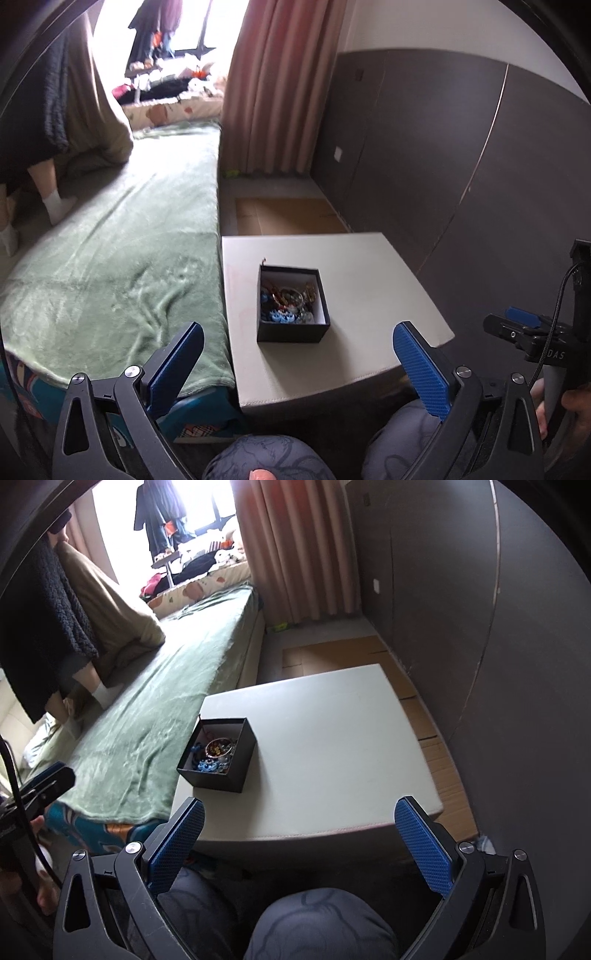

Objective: Organize jewelry

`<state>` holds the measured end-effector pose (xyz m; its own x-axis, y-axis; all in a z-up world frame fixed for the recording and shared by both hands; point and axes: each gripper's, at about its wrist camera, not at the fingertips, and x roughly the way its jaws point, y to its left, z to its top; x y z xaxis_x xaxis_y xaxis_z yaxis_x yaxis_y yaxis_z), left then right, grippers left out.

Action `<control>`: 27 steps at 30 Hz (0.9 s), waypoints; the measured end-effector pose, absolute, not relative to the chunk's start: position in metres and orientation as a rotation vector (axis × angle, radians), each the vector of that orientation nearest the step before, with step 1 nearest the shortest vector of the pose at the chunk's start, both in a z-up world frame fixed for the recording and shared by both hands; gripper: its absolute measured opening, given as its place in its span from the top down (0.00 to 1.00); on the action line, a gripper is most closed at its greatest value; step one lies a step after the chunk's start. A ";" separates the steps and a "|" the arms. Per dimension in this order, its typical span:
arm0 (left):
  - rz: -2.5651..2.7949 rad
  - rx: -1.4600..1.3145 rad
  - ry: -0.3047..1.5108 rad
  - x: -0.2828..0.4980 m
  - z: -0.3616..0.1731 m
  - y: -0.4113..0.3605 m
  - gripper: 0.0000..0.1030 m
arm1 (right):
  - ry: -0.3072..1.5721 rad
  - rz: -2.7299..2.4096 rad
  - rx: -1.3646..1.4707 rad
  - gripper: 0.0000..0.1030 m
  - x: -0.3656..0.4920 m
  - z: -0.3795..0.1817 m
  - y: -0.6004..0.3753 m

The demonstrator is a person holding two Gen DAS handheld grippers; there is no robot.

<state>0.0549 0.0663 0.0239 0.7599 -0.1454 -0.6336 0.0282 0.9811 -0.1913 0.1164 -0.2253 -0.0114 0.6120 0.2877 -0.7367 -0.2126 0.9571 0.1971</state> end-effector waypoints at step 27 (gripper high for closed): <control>-0.094 -0.145 0.616 0.028 0.007 0.045 0.01 | 0.716 0.210 0.115 0.00 0.068 -0.018 -0.253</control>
<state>0.0284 0.0449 0.0075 0.8124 -0.1308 -0.5682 0.0445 0.9856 -0.1631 0.0679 -0.2533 -0.0179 0.7346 0.2300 -0.6383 -0.1516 0.9726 0.1760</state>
